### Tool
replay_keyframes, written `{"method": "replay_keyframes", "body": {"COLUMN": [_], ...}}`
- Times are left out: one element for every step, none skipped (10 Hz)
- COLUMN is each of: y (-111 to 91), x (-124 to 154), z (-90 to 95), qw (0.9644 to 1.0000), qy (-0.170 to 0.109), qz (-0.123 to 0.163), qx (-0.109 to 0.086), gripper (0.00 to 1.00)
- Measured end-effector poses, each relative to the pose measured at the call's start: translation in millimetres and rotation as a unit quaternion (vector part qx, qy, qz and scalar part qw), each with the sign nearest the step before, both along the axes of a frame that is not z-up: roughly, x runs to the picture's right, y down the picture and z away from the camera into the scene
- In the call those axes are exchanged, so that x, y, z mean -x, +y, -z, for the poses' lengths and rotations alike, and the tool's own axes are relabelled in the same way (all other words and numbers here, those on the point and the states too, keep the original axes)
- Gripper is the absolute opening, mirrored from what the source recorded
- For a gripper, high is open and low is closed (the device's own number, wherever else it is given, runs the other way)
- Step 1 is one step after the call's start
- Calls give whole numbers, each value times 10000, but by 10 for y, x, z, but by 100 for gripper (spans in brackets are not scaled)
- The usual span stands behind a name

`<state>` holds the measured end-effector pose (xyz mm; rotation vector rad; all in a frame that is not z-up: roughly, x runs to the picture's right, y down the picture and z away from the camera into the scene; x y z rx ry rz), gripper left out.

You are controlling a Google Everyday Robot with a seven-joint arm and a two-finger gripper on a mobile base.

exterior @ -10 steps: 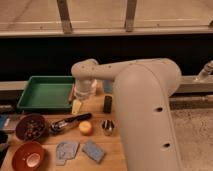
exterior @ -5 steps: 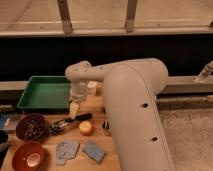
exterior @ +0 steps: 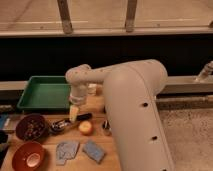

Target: Wipe table surface with brush

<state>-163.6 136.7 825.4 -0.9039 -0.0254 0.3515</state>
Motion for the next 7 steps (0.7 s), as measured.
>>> {"method": "replay_keyframes", "body": {"y": [5, 3, 8, 3, 8, 41, 70], "x": [44, 49, 45, 27, 32, 74, 131], "z": [11, 10, 7, 5, 4, -17, -32], "qw": [10000, 10000, 10000, 10000, 10000, 9999, 9998], "qy": [-44, -49, -45, -35, -42, -85, -124], "qz": [2, 0, 4, -3, 22, 86, 132], "qx": [-11, -17, -13, -12, 1, 30, 56], "gripper": [80, 80, 80, 80, 80, 80, 80]}}
